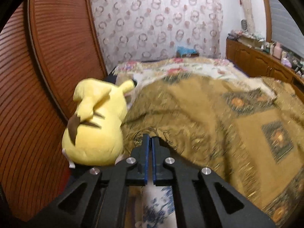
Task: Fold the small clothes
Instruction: 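Grasp the gold shirt's sleeve edge with the left gripper, then lift the sleeve with the left gripper and fold it across the shirt body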
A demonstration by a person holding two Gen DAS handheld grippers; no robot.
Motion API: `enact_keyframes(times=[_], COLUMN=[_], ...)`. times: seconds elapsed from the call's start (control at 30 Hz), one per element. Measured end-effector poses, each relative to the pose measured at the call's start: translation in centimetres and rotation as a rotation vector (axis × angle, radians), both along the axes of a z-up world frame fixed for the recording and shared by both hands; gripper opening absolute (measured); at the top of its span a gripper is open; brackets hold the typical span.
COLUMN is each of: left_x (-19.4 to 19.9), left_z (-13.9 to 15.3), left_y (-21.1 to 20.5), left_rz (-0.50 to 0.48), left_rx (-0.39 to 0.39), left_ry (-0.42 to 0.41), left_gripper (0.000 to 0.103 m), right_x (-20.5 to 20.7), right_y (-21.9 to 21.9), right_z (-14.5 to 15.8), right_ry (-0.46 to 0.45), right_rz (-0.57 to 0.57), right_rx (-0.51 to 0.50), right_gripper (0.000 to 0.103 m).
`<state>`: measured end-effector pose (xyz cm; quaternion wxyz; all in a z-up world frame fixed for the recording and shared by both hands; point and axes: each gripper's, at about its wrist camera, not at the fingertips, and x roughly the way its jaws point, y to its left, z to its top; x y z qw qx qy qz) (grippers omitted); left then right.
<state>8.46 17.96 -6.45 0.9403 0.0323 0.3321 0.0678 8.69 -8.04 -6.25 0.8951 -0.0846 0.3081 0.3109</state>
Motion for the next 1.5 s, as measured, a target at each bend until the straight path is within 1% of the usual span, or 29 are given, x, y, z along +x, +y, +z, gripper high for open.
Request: enact_keyframes(times=[0.17, 0.27, 0.37, 0.43, 0.5, 0.53, 0.57, 0.63, 0.7, 0.73, 0.77, 0.8, 0.87, 0.9, 1.03, 1.17, 1.3, 1.4, 1.5], left_x=[0.3, 0.4, 0.6, 0.5, 0.1, -0.3, -0.7, -1.5, -2.4, -2.7, -3.1, -3.4, -4.1, -4.1, -3.3, -0.7, 1.9, 3.8, 5.1], left_z=[2.9, 3.9, 3.7, 3.2, 2.6, 2.5, 2.3, 2.2, 2.5, 2.7, 2.9, 3.2, 3.6, 3.7, 3.2, 1.6, 0.1, -1.2, -2.4], left_y=[-2.5, -4.7, -6.7, -7.7, -8.3, -8.5, -8.7, -9.0, -9.0, -8.9, -8.8, -8.6, -8.0, -7.7, -5.0, -1.9, 0.9, 2.3, 2.8], left_rz=[-0.073, -0.126, -0.178, -0.215, -0.253, -0.263, -0.269, -0.274, -0.278, -0.278, -0.275, -0.274, -0.261, -0.254, -0.189, -0.102, -0.029, 0.011, 0.018], left_rx=[-0.004, -0.011, -0.032, -0.068, -0.123, -0.144, -0.155, -0.156, -0.158, -0.161, -0.158, -0.153, -0.145, -0.142, -0.154, -0.137, -0.118, -0.129, -0.154], left_ry=[-0.049, -0.052, -0.009, 0.021, 0.043, 0.049, 0.049, 0.041, 0.035, 0.032, 0.022, 0.012, -0.007, -0.012, -0.004, 0.029, 0.054, 0.092, 0.125], left_gripper=[0.000, 0.000, 0.000, 0.003, 0.005, 0.009, 0.017, 0.029, 0.035, 0.042, 0.046, 0.048, 0.056, 0.057, 0.058, 0.058, 0.058, 0.058, 0.058], right_x=[0.2, 0.2, 0.2, 0.2, 0.3, 0.3, 0.4, 0.4, 0.5, 0.5, 0.5, 0.5, 0.5, 0.5, 0.9, 1.6, 2.7, 3.0, 3.0], right_y=[-0.8, -1.1, -1.2, -1.2, -1.3, -1.4, -1.4, -1.6, -1.5, -1.6, -1.6, -1.6, -1.6, -1.5, -0.9, 0.6, 2.1, 3.1, 3.7], right_z=[0.0, 0.1, 0.1, 0.1, -0.1, -0.1, -0.1, -0.2, -0.3, -0.4, -0.4, -0.4, -0.5, -0.5, -0.3, 0.4, 1.1, 1.5, 1.4], right_ry=[0.008, 0.010, 0.011, 0.012, 0.016, 0.017, 0.018, 0.023, 0.025, 0.025, 0.025, 0.025, 0.026, 0.026, 0.025, 0.000, -0.006, -0.004, 0.007], right_rz=[-0.012, -0.016, -0.017, -0.016, -0.015, -0.016, -0.017, -0.020, -0.021, -0.021, -0.021, -0.021, -0.020, -0.018, -0.005, 0.030, 0.059, 0.069, 0.086], right_rx=[0.014, 0.021, 0.022, 0.021, 0.021, 0.020, 0.019, 0.018, 0.017, 0.016, 0.016, 0.017, 0.017, 0.015, 0.002, -0.021, -0.025, -0.018, -0.002], right_gripper=[0.103, 0.103, 0.103, 0.103, 0.103, 0.103, 0.103, 0.103, 0.103, 0.103, 0.103, 0.103, 0.103, 0.103, 0.103, 0.103, 0.103, 0.103, 0.103])
